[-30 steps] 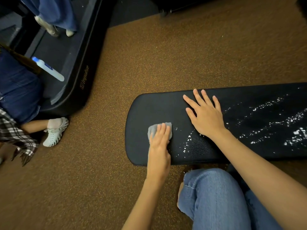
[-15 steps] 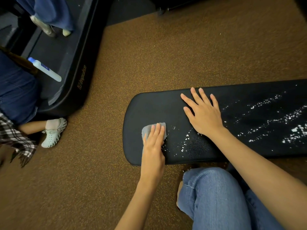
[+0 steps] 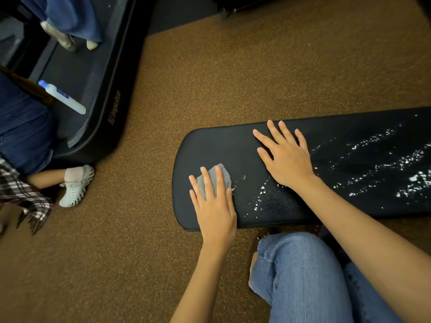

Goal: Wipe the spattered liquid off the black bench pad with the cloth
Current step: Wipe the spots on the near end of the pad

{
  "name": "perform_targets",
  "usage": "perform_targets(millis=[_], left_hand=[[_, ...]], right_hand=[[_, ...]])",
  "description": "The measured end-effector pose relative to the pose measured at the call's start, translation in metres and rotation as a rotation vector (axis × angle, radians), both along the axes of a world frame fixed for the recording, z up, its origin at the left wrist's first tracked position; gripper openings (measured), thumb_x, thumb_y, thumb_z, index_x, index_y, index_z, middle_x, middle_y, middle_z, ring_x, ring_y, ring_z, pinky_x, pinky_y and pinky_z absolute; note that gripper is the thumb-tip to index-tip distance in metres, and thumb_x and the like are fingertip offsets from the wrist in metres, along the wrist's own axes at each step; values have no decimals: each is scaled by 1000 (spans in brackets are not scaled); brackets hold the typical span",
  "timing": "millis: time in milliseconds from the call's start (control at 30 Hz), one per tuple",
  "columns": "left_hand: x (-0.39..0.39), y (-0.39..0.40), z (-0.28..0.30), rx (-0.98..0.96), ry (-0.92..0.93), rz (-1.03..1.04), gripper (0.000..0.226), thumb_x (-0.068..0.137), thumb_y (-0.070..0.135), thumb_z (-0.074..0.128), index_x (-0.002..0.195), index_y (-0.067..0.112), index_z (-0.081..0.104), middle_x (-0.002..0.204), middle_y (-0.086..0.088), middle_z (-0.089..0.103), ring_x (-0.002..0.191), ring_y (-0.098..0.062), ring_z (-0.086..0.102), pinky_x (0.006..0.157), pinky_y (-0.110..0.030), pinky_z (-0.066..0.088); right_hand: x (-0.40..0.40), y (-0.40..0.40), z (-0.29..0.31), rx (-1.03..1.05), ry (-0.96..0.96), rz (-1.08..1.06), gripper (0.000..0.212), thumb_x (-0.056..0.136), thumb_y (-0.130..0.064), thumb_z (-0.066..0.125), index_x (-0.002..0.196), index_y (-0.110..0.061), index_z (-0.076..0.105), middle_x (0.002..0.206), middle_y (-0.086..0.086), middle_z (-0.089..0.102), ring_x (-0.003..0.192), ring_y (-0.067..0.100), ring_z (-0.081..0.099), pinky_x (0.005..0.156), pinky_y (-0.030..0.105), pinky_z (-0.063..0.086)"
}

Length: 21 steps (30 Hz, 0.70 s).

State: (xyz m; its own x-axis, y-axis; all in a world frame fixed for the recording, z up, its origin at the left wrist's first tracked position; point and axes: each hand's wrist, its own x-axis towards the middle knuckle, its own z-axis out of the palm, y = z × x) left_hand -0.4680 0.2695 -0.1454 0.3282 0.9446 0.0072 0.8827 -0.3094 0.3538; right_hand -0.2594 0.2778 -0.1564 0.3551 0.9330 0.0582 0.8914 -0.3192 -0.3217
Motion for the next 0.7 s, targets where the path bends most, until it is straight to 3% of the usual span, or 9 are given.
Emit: perform_targets(millis=[167,267,433,567,633,700], left_hand=[[5,23,-5,-18,-39,-20,58,105,8,34,159,10,12,167,-13,1,152,-39,-14,126,-49,2],[8,54,-4,-11,-53,-31,59,102,0,31,158,6,12,167,-14,2,152,-40,-13,125,-50,-1],[15,92,4,-66,-74,-100,52,107,6,27,158,8,15,167,-10,9,154,-34,-10,125,-48,1],[-28,33,1,-54,-177,-260,51,108,11,32,158,17,21,167,5,12,155,-19,-8,127,-39,2],[-47,4,-1,-62,-192,-245,50,109,22,28,158,22,20,166,14,8,154,-13,-9,125,-28,-3],[-44,2,-2,-45,-155,-214,50,108,24,26,158,20,20,166,12,8,155,-15,-9,125,-27,-5]], right_hand=[[1,1,0,4,2,1,47,101,-44,29,147,-41,24,160,-2,17,148,22,10,117,49,9],[1,1,-1,12,3,1,47,101,-44,30,147,-41,25,159,-1,19,148,22,11,117,49,10],[2,1,0,19,15,3,46,101,-44,30,146,-41,26,159,-1,19,148,22,11,117,49,9],[2,1,-1,17,13,-2,46,101,-44,30,146,-41,26,159,-1,19,148,22,11,117,49,9],[1,2,-1,15,8,0,46,100,-44,30,146,-41,26,159,-1,20,148,23,11,117,49,9],[0,3,-1,11,7,-3,46,100,-44,30,146,-42,26,159,-1,20,148,23,11,117,49,9]])
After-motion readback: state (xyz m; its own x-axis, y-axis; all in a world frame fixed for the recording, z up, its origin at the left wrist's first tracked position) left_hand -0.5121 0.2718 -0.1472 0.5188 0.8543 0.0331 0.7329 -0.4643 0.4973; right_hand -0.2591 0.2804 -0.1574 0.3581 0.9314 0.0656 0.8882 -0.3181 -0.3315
